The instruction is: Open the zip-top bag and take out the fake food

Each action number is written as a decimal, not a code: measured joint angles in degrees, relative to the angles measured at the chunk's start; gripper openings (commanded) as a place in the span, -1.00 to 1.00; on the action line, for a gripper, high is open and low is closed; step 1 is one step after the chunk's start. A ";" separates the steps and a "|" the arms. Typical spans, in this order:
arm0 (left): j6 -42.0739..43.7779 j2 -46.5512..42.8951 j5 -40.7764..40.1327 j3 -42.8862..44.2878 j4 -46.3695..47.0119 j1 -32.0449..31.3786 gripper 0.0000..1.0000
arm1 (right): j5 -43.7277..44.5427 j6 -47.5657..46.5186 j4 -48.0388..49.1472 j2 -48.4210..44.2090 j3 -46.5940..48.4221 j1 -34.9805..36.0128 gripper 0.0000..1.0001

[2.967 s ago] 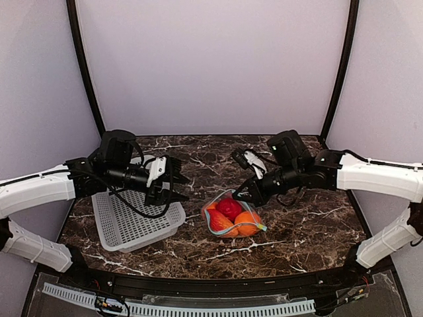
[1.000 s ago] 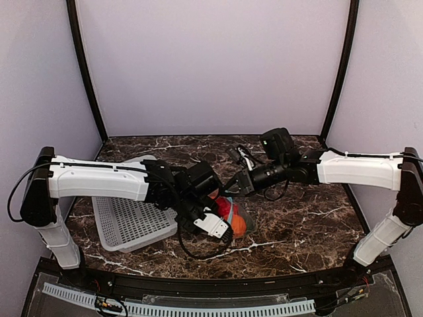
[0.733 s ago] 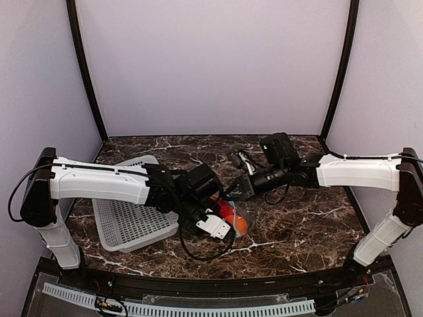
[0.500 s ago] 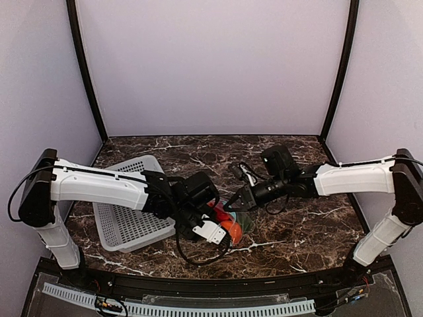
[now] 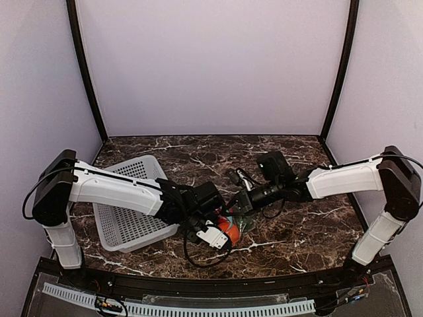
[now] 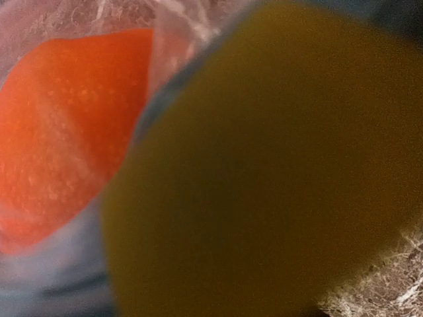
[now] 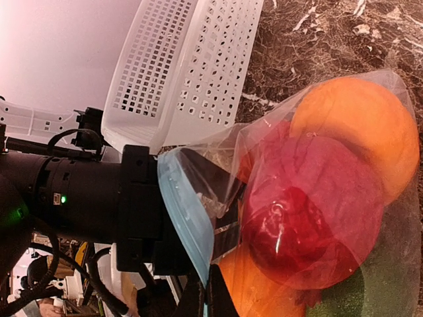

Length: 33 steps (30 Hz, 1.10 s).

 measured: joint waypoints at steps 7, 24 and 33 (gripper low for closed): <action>2.38 1.53 -1.46 0.00 1.20 -0.04 -0.11 | 0.09 -0.52 -0.31 0.15 0.00 0.00 -1.00; 2.84 -6.38 0.63 -5.22 7.56 0.13 -0.44 | 3.98 -3.74 -3.34 0.44 0.22 0.00 -1.00; -2.40 -11.13 7.39 -7.10 13.03 2.21 -0.47 | 5.99 -4.17 -5.07 -0.04 0.85 -0.04 -1.00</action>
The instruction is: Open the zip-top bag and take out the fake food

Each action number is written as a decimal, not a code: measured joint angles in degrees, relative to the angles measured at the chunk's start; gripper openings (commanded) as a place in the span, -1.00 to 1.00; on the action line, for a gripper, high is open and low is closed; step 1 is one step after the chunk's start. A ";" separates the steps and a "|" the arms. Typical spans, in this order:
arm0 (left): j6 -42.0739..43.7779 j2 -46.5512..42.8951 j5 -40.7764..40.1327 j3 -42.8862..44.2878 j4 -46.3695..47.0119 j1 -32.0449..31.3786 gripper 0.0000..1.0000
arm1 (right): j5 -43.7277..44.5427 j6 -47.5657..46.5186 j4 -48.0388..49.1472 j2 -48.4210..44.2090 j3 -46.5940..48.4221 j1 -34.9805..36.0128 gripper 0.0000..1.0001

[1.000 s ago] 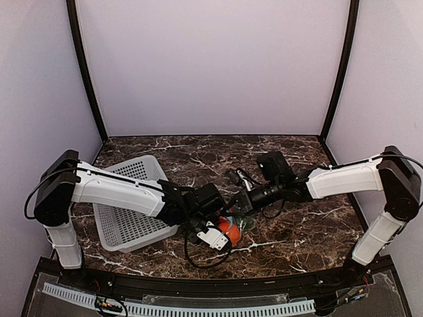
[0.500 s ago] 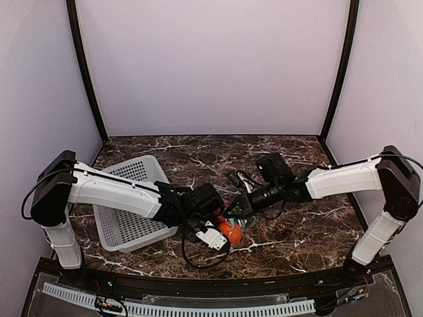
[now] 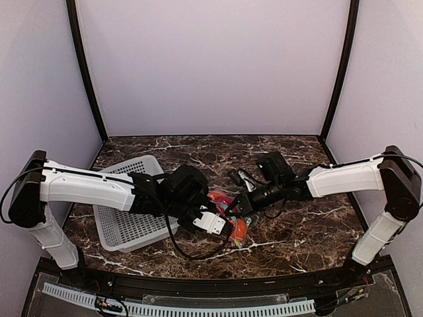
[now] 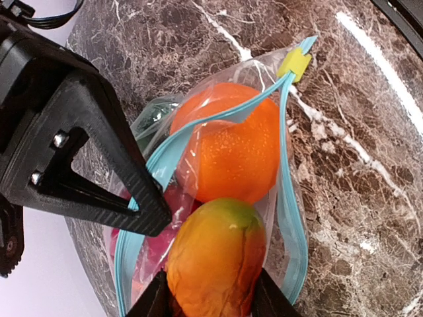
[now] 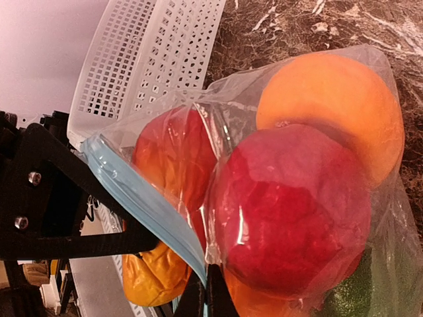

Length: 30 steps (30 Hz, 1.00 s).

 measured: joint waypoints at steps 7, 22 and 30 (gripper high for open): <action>-5.51 -3.34 8.92 -2.80 4.79 2.25 -0.47 | 1.03 -0.07 -1.18 -1.33 0.00 -0.83 -1.00; -22.23 -12.66 25.24 -4.76 13.31 5.57 -0.44 | 1.03 0.46 -0.68 -1.38 0.00 -3.15 -1.00; -41.79 -23.78 20.28 -10.23 17.33 12.59 -0.40 | 1.03 1.22 0.92 -1.38 -0.02 -3.80 -1.00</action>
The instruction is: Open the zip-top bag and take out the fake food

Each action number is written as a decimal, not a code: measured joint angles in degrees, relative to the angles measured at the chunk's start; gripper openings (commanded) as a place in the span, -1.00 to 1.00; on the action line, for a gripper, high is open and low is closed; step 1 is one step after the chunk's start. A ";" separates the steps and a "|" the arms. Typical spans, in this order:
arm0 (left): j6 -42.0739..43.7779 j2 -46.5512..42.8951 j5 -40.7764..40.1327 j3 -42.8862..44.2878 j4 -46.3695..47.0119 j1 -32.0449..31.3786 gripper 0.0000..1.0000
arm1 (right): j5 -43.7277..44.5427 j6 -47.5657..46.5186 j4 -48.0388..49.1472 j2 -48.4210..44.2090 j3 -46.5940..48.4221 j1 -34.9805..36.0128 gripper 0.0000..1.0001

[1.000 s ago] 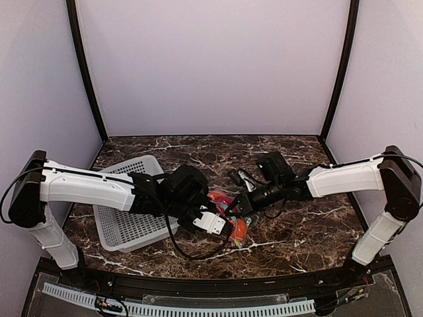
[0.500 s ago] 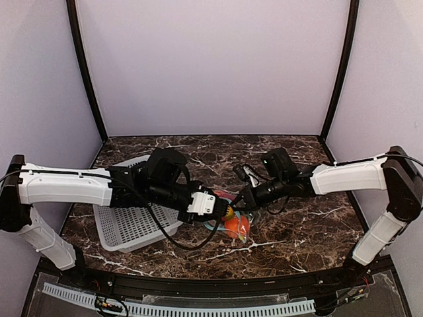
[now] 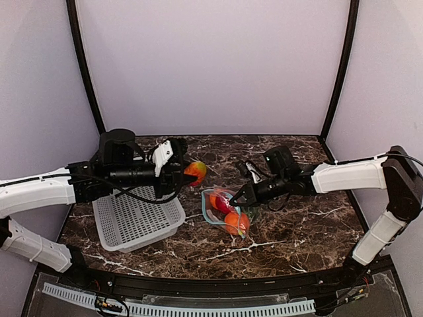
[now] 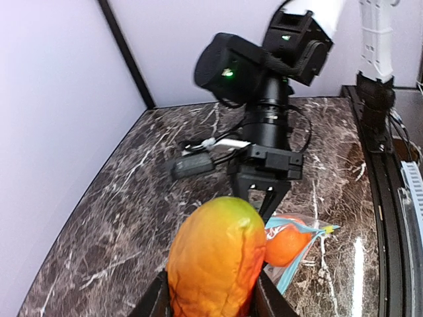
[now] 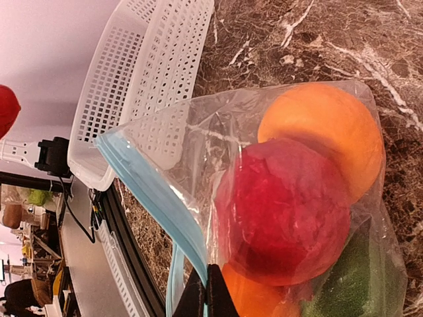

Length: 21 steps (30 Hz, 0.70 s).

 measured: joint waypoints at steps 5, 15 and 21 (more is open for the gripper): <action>-14.14 -8.35 -11.54 -6.45 -1.27 2.05 -0.30 | 0.57 -0.31 0.63 -0.33 0.02 -1.29 -1.00; -39.74 -16.20 -28.00 -15.89 -10.86 10.69 -0.28 | 2.97 -1.86 1.11 -1.09 1.20 -1.64 -1.00; -46.73 -11.13 -27.58 -16.37 -12.31 19.37 -0.25 | 3.76 -2.36 1.40 -0.85 2.29 -3.26 -1.00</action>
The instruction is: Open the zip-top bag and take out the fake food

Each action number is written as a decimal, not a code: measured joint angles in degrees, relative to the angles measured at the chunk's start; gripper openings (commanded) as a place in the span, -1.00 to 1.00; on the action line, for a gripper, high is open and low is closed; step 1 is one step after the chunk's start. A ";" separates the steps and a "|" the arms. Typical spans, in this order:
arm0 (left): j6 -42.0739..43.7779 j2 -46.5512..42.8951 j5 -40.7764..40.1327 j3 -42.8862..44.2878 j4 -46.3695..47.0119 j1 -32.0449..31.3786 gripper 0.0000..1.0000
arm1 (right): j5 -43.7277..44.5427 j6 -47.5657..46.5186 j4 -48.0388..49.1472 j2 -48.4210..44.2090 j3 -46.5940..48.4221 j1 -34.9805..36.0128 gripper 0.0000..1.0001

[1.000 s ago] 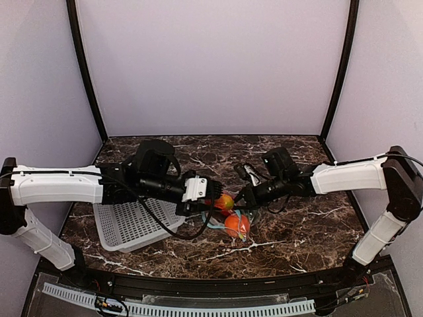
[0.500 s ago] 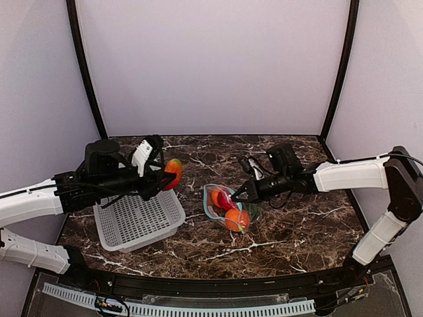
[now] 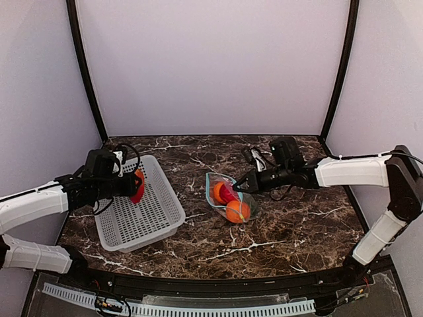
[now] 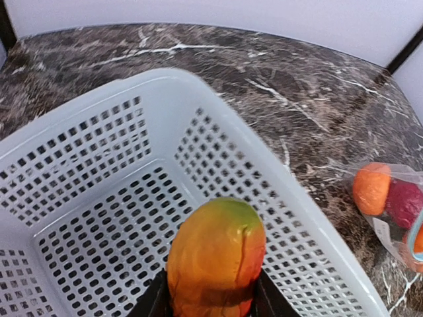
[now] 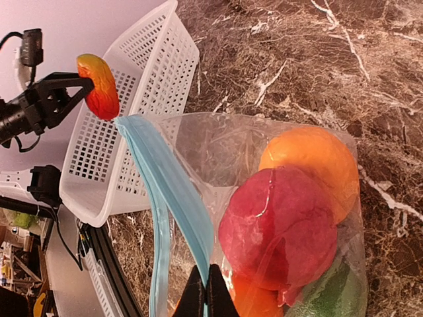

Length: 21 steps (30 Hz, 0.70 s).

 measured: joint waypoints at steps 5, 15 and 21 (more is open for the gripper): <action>-2.51 6.80 1.60 0.02 0.33 7.52 -0.24 | 0.02 0.00 0.74 0.63 0.22 -1.22 -1.00; -3.45 21.14 7.30 3.04 3.82 12.11 0.20 | -1.75 0.00 1.31 0.76 0.24 -3.15 -1.00; -0.72 18.27 10.88 3.23 5.92 12.09 0.73 | -4.33 1.14 4.07 0.74 -0.28 -3.19 -1.00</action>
